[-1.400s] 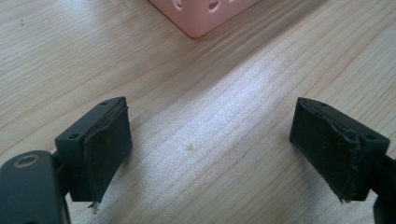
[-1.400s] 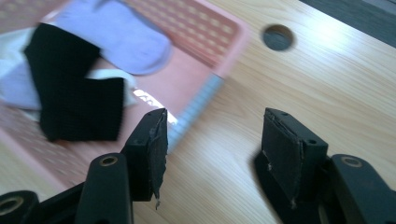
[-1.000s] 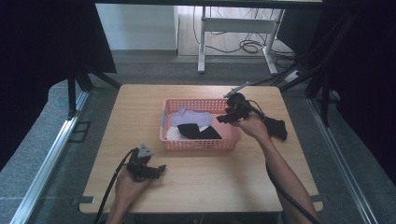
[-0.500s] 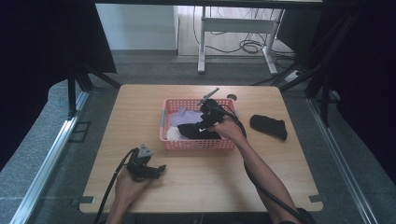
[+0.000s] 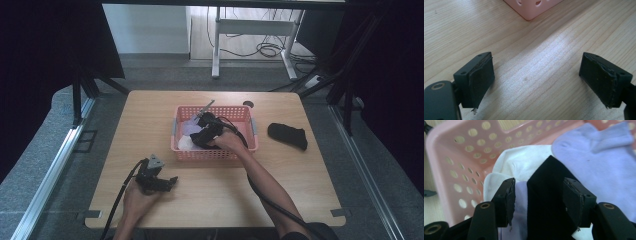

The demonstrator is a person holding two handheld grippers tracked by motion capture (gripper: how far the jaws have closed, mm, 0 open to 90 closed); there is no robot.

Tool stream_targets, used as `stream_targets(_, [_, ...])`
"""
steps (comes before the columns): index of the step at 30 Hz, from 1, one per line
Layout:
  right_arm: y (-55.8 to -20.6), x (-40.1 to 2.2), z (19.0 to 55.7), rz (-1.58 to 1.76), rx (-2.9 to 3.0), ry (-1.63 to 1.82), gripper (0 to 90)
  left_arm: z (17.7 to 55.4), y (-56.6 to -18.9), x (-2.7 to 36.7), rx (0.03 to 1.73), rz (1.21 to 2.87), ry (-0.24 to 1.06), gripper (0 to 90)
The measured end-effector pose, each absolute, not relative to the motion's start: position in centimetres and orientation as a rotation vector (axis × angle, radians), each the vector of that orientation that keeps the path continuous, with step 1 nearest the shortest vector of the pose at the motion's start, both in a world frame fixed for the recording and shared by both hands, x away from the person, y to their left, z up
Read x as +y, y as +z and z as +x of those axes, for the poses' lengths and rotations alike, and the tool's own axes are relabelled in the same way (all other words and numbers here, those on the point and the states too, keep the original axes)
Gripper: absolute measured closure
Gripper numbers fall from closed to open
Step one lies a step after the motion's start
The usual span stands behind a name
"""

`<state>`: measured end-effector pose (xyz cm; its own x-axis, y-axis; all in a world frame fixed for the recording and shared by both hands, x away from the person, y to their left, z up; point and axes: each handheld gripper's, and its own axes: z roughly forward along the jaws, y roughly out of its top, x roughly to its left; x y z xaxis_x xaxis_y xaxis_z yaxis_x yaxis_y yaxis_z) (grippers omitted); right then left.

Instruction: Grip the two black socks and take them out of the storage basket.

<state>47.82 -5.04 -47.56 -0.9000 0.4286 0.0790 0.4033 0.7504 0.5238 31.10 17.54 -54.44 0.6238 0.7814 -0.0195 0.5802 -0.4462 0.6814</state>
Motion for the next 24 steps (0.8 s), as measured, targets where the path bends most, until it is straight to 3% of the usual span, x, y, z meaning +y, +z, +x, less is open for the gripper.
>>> stream_targets(5, [-48.5, -4.1, 48.1, 0.643, 2.939, 0.751, 49.1, 31.1, -54.4, 17.5, 1.065, 2.182, 0.391, 12.4])
stream_targets(6, [-48.7, -4.0, 48.2, 0.651, 2.954, 0.715, 57.4, 31.1, -54.4, 17.5, 1.066, 2.182, 0.390, 12.4])
stream_targets(7, [-48.7, -4.0, 48.2, 0.651, 2.954, 0.715, 57.4, 31.1, -54.4, 17.5, 1.063, 2.184, 0.393, 12.4])
stream_targets(9, [-49.0, -4.1, 48.4, 0.660, 2.960, 0.684, 71.1, 31.1, -54.4, 17.5, 1.063, 2.184, 0.394, 12.4])
stream_targets(10, [-49.0, -4.4, 48.5, 0.676, 2.962, 0.708, 82.9, 31.1, -54.4, 17.5, 1.062, 2.184, 0.394, 12.4])
stream_targets(11, [-48.9, -4.5, 48.5, 0.680, 2.961, 0.721, 85.9, 31.1, -54.4, 17.5, 1.063, 2.184, 0.393, 12.5])
stream_targets(24, [-44.4, -6.5, 48.2, 0.707, 2.848, 0.898, 87.3, 31.1, -54.5, 17.5, 1.065, 2.182, 0.390, 12.4])
